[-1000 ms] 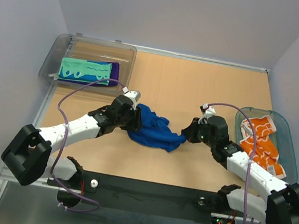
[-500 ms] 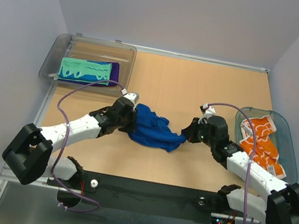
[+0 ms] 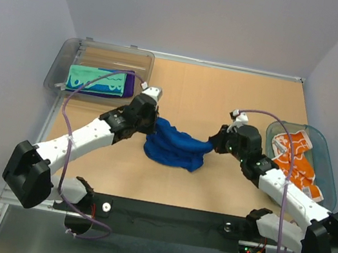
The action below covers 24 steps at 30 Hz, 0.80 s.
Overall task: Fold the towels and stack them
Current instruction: Flatten out the crumpled towel
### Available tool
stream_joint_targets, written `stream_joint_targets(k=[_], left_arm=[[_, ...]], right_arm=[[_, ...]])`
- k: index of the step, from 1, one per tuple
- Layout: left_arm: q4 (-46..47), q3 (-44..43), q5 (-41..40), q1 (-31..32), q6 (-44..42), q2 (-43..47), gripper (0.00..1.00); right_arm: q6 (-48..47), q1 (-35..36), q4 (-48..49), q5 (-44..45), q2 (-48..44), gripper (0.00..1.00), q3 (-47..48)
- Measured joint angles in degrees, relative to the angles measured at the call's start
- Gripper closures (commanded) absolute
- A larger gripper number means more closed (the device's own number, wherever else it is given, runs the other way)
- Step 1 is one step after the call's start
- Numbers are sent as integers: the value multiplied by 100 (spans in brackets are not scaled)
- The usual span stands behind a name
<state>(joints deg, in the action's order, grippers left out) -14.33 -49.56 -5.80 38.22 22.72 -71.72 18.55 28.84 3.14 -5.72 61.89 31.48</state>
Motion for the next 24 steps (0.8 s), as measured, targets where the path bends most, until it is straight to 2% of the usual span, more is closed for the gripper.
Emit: stream_joint_targets(k=[5,10,13,17,21,24], left_arm=[[-675,-1676,-632,-17,-391,-63,100],[-1095,-4017,-1123,-223,-870,-640,100],[-1453,-5532,-1233,-306,-1152,-1178,100],[-1615,-7082,-1078,-308,-1550,-1598,100],[-1471,-7497,-509,-306,-2017,-1237,100],[-1244,-7187,153,-302,-2347,-601,100]], right_arm=[[-511,-11,-118,785,70,91,1147],[-1193,-184,-98,1440,546,92,2730],[-1580,-286,-105,1582,905,92,3683],[-2144,-334,-105,1574,1040,92,4782],[-2643,-334,-92,1239,745,92,5252],[-2927,-332,-96,754,236,92,5268]])
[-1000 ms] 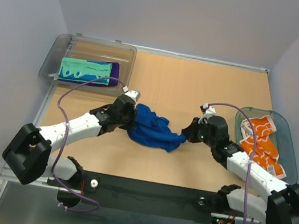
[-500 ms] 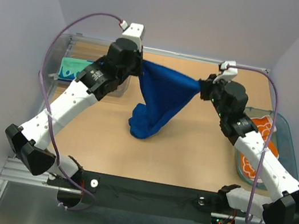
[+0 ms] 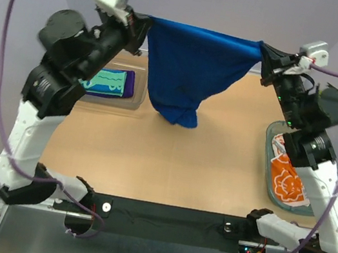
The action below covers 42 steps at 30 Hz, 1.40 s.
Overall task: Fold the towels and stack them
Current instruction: Flatten out the crumpled towel
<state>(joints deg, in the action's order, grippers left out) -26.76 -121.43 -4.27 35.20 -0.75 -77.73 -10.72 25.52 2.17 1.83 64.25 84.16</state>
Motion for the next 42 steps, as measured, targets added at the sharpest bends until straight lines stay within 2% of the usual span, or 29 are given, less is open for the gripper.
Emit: stream_joint_targets(k=[5,9,13,17,22,25,30,34,38,42], left_arm=[[330,599,1152,42,-455,1241,100],[426,656,1766,74,-592,1711,100],[435,658,1934,74,-608,1759,100],[455,584,1609,70,-588,1493,100],[575,426,723,55,-597,815,100],[697,393,442,-138,-603,245,100],[892,98,378,-1005,-426,-1290,100],[925,-155,402,-1504,-254,-2800,100],[901,-330,507,-1709,-133,-4013,100],[894,-389,645,-1718,-101,-4618,100]], right_arm=[[-160,9,-55,-940,-767,92,26],[-146,83,-227,-1646,-1123,92,258],[-129,83,-420,-2017,-1217,92,649],[-144,72,-533,-1919,-999,92,1038],[-264,44,-564,-1381,-479,92,1344],[-463,31,-557,-767,116,92,1471],[-887,-157,-509,120,1700,94,1729],[-844,-750,-494,52,3062,94,1749],[-745,-1233,-286,-258,4118,94,1685],[-603,-1427,153,-551,4673,95,1622]])
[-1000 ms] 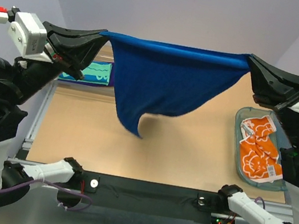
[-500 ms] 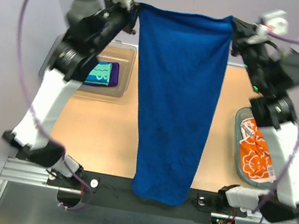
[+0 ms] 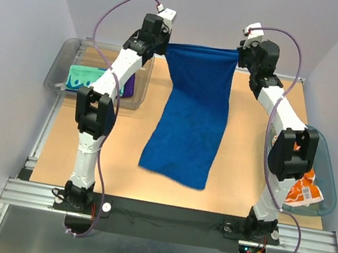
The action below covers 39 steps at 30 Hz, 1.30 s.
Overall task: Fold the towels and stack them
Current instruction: Flatten out the crumpled towel
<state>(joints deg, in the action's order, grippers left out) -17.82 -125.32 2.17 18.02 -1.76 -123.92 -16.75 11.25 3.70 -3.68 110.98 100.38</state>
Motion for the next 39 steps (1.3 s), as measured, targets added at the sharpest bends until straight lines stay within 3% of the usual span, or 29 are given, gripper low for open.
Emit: stream_joint_targets(k=[7,14,23,32,39], left_arm=[[352,-55,273,-52,26,-39,100],[890,693,535,-85,13,520,100],[1054,1287,1032,-90,79,570,100],[1202,1694,1419,-26,356,570,100],[1169,1019,1394,-22,579,450,100]], right_arm=[[197,-190,813,-365,114,94,-216],[190,-195,1357,-520,-140,94,-968],[122,-254,1521,-503,-195,94,-1709],[-42,-490,1746,-529,175,96,-1257],[-380,-498,2013,-487,643,96,-588]])
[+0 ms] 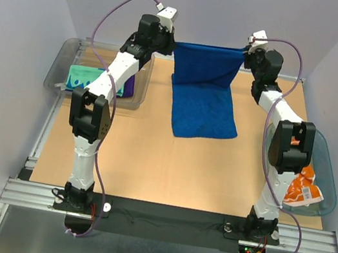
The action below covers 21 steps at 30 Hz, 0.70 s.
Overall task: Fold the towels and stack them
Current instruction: Flatten out the crumpled towel
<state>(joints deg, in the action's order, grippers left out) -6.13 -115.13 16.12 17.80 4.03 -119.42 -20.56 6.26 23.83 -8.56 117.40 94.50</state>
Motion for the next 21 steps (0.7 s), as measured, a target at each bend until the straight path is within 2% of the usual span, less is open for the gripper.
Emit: stream_joint_targets(k=[5,10,16,21], left_arm=[[33,-420,-129,4,35,-9,100],[57,-487,-170,9,35,-9,100],[127,11,-129,24,35,-9,100],[114,588,-79,61,50,-7,100]], right_arm=[[-96,0,431,-9,114,96,260],[-179,0,758,-48,120,95,304],[-330,0,1091,-50,96,96,83],[-492,-2,1174,-98,-44,96,-837]])
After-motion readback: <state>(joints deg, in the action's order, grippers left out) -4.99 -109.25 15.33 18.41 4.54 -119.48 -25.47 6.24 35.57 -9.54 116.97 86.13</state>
